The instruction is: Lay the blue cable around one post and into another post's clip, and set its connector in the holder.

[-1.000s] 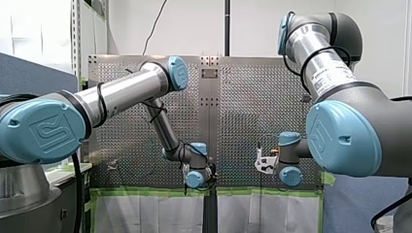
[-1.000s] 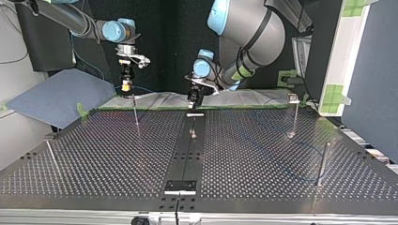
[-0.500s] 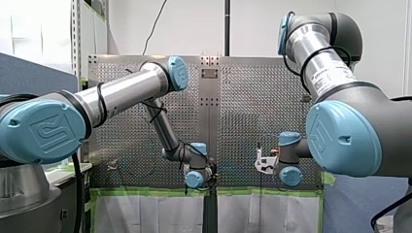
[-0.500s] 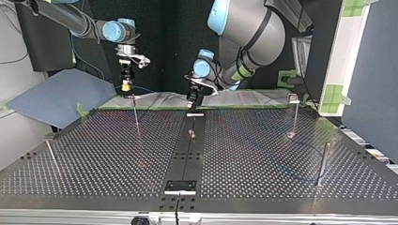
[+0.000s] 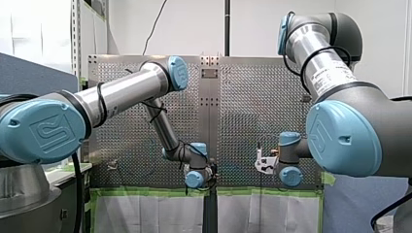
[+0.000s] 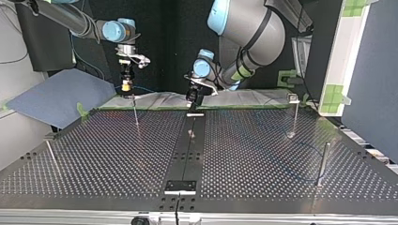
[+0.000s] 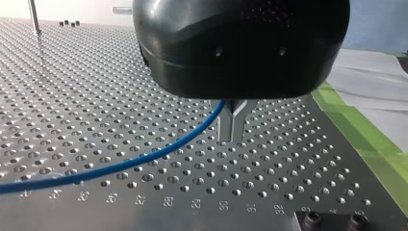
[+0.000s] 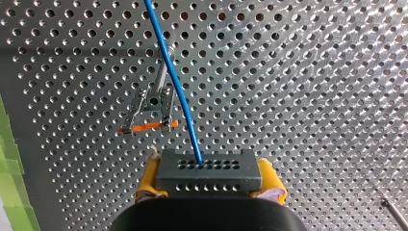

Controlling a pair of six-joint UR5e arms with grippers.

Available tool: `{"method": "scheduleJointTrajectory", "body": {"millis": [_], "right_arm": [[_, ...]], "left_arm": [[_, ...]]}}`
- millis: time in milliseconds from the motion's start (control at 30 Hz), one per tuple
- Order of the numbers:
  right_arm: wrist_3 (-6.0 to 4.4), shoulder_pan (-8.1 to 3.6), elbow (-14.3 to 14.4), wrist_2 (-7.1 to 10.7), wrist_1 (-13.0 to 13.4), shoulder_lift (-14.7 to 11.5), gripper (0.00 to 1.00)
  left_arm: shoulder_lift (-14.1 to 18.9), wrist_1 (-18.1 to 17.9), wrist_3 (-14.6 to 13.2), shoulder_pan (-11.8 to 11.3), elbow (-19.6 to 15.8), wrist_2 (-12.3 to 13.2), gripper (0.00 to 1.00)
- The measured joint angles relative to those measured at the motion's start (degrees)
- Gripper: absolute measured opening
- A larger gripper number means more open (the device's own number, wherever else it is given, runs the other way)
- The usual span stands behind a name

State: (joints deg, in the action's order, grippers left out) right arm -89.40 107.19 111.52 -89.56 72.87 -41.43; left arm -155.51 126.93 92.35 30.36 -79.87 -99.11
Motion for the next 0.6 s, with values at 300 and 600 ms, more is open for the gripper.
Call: {"method": "scheduleJointTrajectory", "body": {"millis": [300,600], "right_arm": [[0.02,-0.07,0.03,-0.40,-0.25,-0.01,0.05],[0.04,-0.20,0.03,-0.51,-0.11,-0.01,0.05]], "left_arm": [[0.00,1.01,-0.08,0.33,-0.01,0.48,0.00],[0.01,1.60,-0.19,0.50,-0.01,0.77,0.07]]}}
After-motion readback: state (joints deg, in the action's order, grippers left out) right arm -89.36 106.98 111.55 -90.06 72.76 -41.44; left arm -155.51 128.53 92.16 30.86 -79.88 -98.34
